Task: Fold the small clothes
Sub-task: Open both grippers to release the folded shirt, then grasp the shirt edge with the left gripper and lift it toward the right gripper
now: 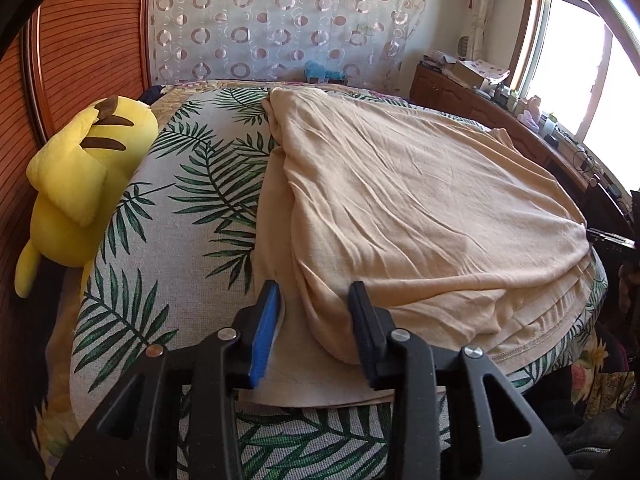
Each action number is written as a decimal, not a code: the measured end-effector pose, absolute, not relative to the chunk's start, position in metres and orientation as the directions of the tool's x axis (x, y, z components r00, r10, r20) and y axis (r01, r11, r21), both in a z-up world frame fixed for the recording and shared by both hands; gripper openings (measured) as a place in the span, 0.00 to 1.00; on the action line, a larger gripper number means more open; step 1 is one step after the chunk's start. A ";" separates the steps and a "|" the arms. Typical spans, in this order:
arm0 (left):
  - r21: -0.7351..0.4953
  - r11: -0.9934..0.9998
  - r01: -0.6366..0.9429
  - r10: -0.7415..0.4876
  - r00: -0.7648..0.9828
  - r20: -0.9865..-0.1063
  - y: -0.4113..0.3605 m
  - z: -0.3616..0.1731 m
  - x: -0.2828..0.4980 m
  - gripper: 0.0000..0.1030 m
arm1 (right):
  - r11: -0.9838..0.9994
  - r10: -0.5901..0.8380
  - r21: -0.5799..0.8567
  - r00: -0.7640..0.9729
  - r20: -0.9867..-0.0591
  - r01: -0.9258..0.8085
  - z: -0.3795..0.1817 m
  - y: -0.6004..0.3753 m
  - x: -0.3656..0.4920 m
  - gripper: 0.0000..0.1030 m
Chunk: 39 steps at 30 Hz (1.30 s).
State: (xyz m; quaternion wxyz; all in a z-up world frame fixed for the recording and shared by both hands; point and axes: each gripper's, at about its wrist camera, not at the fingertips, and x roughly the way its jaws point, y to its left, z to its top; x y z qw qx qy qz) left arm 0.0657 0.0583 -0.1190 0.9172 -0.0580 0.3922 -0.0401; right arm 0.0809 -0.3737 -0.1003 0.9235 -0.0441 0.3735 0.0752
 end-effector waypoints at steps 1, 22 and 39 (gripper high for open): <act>-0.135 0.990 0.029 -0.118 0.689 -0.715 0.058 -0.119 0.066 0.35 | 0.985 0.112 -0.016 0.703 -0.702 -0.173 -0.103 -0.375 0.082 0.52; -0.179 0.983 0.040 -0.149 0.746 -0.649 0.065 -0.103 0.054 0.04 | 0.970 0.217 0.069 0.704 -0.676 -0.232 -0.102 -0.362 0.088 0.07; -0.190 0.981 0.043 -0.159 0.741 -0.652 0.074 -0.093 0.053 0.04 | 0.973 0.207 0.051 0.752 -0.626 -0.225 -0.094 -0.376 0.039 0.06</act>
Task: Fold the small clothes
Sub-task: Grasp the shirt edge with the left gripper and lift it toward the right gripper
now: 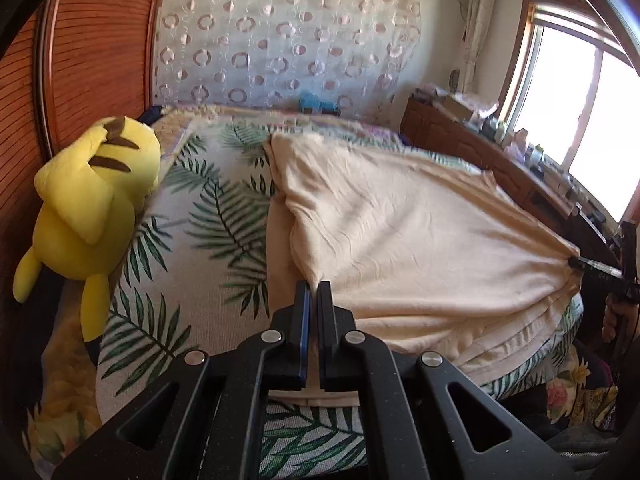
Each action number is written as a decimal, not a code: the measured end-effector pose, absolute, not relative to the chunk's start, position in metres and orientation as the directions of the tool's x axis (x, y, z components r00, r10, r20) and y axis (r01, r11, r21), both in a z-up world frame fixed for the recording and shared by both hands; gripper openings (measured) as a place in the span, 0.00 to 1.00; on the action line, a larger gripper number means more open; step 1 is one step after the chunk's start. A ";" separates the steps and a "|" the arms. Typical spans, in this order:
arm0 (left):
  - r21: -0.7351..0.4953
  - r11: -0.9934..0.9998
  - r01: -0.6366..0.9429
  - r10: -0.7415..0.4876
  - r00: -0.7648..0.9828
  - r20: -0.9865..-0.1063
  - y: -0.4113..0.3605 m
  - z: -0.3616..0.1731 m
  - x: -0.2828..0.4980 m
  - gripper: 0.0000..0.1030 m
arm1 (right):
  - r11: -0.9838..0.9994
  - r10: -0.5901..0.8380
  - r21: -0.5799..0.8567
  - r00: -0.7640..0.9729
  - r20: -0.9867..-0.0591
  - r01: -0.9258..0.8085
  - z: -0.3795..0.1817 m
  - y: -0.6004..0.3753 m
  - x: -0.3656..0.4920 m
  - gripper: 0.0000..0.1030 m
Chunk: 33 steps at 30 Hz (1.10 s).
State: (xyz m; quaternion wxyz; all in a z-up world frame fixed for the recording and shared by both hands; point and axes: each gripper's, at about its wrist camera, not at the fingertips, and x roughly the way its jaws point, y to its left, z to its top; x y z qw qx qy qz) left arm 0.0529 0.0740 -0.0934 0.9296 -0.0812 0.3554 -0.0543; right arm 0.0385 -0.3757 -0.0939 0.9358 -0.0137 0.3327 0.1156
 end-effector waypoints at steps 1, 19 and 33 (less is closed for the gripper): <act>-0.175 0.984 0.036 -0.145 0.731 -0.667 0.074 -0.098 0.056 0.04 | 0.975 0.204 0.057 0.753 -0.626 -0.216 -0.096 -0.378 0.040 0.06; -0.146 0.989 0.031 -0.126 0.693 -0.710 0.057 -0.122 0.048 0.26 | 0.973 0.207 0.059 0.741 -0.639 -0.222 -0.098 -0.377 0.047 0.06; -0.183 0.960 0.214 -0.281 0.764 -0.581 0.001 -0.040 0.074 0.05 | 0.979 0.188 0.054 0.765 -0.615 -0.197 -0.100 -0.391 0.039 0.57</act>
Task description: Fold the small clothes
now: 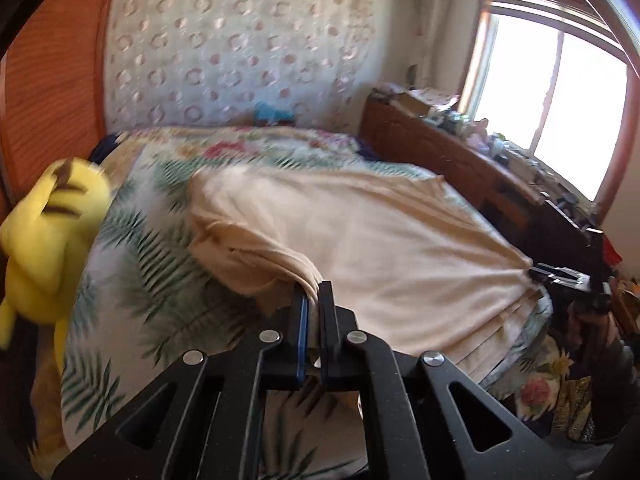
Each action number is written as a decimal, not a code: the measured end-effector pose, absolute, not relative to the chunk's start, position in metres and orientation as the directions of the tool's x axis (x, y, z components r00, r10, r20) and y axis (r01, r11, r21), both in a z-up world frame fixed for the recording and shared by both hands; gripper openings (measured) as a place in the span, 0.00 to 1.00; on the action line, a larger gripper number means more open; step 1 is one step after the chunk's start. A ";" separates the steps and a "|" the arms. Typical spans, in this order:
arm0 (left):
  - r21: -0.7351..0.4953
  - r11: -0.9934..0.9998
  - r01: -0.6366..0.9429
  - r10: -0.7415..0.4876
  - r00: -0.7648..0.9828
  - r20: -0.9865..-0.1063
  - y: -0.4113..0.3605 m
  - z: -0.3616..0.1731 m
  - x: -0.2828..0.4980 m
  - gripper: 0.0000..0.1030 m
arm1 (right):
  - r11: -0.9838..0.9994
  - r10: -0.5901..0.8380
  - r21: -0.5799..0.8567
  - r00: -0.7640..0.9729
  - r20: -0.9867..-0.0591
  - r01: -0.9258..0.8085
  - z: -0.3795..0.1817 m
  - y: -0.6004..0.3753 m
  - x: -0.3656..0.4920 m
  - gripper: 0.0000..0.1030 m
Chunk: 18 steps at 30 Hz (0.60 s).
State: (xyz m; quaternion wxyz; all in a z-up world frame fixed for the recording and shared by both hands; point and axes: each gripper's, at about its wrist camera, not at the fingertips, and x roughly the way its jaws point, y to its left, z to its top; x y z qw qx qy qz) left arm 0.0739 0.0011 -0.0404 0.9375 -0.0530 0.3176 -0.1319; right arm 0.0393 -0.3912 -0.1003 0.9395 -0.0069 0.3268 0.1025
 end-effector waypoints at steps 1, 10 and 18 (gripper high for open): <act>-0.176 0.955 0.240 -0.298 0.764 -0.572 -0.010 -0.032 0.079 0.05 | 0.980 0.182 0.054 0.771 -0.611 -0.189 -0.098 -0.393 0.039 0.58; -0.112 0.869 0.481 -0.460 0.705 -0.541 -0.122 0.016 0.135 0.05 | 0.975 0.214 0.071 0.792 -0.572 -0.211 -0.089 -0.400 0.031 0.59; -0.139 0.778 0.612 -0.570 0.596 -0.565 -0.181 0.033 0.159 0.05 | 0.973 0.228 0.089 0.813 -0.535 -0.215 -0.082 -0.407 0.026 0.59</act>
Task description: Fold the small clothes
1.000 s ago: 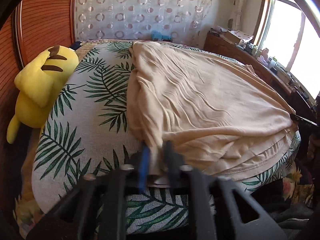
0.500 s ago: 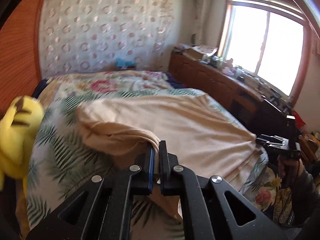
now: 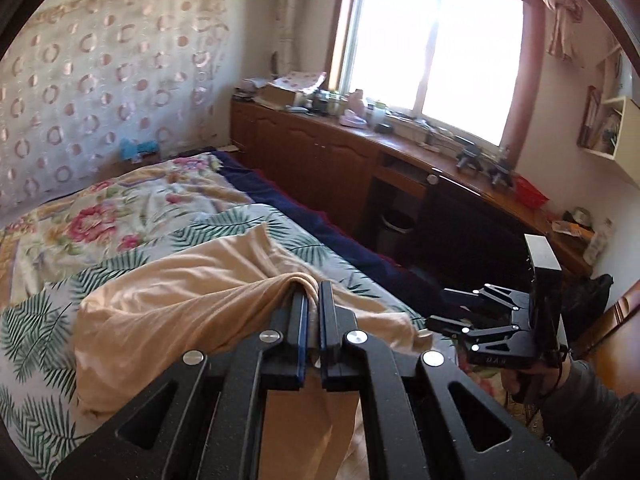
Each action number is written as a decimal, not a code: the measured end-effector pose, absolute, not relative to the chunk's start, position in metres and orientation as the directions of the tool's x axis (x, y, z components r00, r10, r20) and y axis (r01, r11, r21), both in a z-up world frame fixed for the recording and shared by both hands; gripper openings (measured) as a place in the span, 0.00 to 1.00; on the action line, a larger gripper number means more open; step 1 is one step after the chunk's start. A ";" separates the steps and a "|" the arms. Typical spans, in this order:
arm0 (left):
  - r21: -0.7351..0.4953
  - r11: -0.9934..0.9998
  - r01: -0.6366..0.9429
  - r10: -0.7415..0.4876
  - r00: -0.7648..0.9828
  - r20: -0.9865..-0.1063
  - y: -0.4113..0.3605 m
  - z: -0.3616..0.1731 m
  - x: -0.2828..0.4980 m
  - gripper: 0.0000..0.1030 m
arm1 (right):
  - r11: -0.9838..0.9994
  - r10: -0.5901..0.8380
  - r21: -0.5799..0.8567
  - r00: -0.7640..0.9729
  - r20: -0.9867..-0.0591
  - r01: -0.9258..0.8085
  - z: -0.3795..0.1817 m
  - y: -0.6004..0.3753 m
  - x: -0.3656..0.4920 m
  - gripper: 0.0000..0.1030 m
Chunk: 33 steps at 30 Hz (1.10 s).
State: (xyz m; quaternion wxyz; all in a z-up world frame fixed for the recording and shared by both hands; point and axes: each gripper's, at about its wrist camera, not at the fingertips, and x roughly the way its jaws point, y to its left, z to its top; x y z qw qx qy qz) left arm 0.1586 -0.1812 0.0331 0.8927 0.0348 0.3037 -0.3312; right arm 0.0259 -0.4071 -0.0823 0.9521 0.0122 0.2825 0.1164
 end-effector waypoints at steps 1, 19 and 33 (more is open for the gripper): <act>-0.127 0.772 0.623 -0.572 0.594 -0.566 -0.188 0.034 0.158 0.05 | 0.972 0.229 0.087 0.815 -0.532 -0.216 -0.082 -0.408 0.024 0.59; -0.082 0.804 0.588 -0.511 0.615 -0.600 -0.163 0.011 0.167 0.75 | 0.968 0.234 0.058 0.804 -0.547 -0.242 -0.079 -0.389 0.045 0.59; -0.094 0.936 0.340 -0.303 0.641 -0.705 -0.035 -0.067 0.200 0.75 | 0.914 0.316 -0.002 0.717 -0.621 -0.406 -0.094 -0.312 0.111 0.59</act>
